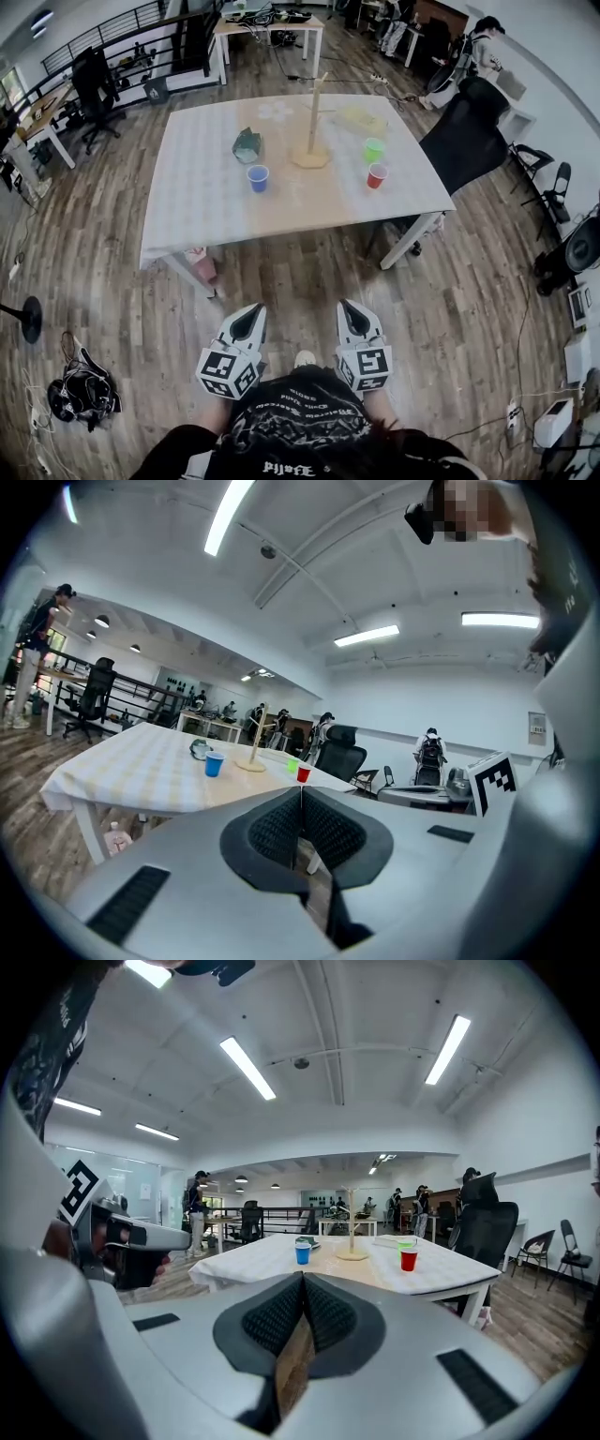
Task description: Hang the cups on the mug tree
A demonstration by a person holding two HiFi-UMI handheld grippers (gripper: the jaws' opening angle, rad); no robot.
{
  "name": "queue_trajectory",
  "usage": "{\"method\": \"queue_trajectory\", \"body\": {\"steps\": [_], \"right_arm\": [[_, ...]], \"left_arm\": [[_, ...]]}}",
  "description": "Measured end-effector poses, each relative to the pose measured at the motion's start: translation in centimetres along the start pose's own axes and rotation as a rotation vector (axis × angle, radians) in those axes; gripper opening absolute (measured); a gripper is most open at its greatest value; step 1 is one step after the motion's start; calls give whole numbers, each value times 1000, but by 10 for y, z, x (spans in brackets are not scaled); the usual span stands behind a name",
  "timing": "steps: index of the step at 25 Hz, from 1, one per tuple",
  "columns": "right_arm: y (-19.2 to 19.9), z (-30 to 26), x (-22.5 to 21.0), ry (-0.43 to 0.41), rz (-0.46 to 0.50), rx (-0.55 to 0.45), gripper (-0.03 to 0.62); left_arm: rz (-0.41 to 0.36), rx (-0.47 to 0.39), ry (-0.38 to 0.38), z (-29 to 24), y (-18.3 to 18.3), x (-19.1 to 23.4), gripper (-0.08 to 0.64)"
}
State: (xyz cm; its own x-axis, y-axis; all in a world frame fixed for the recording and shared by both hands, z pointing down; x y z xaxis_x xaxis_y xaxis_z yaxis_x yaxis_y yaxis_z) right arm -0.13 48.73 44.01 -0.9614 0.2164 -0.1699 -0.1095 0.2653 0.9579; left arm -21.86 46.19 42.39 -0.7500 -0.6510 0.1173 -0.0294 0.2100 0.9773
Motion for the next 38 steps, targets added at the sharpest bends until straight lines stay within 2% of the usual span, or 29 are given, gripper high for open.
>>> {"method": "queue_trajectory", "body": {"steps": [9,18,24,32,38], "right_arm": [[-13,-33,-74,-62,2,24,9],[-8,-53,-98,-88,-32,58,9],[-10,-77,-108,-82,-55,63,9],[-25,-118,-143,4,-89,52,9],[-37,-169,-155,55,-116,56,9]], "left_arm": [[60,-8,-64,-68,-3,-19,21],[61,4,-90,-104,-4,-19,21],[51,32,-69,-130,1,-5,21],[29,41,8,-191,-12,22,21],[22,65,53,-238,-19,64,21]]}}
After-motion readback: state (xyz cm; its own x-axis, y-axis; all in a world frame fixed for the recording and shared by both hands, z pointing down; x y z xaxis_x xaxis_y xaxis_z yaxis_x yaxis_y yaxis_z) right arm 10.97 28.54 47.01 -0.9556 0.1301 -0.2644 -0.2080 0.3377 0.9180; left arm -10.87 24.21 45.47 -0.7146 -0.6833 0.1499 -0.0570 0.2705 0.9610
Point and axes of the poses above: the fingertips, and each gripper's own axes: z backward along the fingers, x to its left, y out of its underside, the point moved 6 cm from there along z, backward along the fingers, and after that the axes turned 9 degrees about -z, right-handed, at the moved point
